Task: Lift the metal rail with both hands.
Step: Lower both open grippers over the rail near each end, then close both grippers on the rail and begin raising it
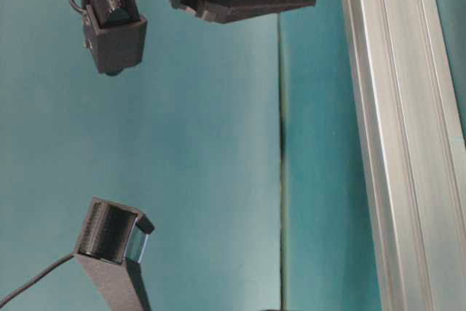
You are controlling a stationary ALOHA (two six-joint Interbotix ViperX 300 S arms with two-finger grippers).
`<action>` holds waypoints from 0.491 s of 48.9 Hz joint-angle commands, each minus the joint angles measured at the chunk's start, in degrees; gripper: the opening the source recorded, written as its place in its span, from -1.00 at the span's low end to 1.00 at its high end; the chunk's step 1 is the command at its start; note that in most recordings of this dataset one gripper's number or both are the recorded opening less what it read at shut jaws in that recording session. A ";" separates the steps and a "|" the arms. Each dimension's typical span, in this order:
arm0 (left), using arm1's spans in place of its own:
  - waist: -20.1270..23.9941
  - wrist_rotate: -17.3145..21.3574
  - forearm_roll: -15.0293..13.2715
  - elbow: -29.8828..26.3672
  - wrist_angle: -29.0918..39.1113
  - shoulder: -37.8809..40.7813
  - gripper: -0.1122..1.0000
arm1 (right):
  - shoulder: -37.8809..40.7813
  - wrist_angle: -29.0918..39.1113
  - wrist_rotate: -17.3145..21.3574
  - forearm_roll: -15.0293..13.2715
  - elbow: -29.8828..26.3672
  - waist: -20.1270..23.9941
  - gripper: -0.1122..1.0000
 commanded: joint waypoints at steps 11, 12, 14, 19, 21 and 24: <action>-0.18 -0.18 0.09 0.79 -2.72 0.88 0.98 | 2.55 -1.85 0.00 0.18 0.97 0.26 0.98; -0.18 -0.18 0.18 0.79 -3.08 0.97 0.98 | 2.64 -2.02 0.00 0.18 1.14 0.26 0.98; -0.18 -0.35 0.18 1.05 -3.60 1.14 0.98 | 2.81 -2.37 -0.09 0.18 1.32 0.26 0.98; -0.26 -1.23 0.09 1.49 -4.83 1.76 0.98 | 3.16 -3.52 -0.35 0.18 2.20 0.18 0.98; -0.26 -1.67 0.18 1.93 -5.27 1.93 0.98 | 3.34 -4.13 -0.35 0.18 2.72 0.18 0.98; -0.62 -2.55 0.18 2.64 -6.24 2.37 0.98 | 3.60 -5.45 -0.35 0.18 3.52 0.26 0.98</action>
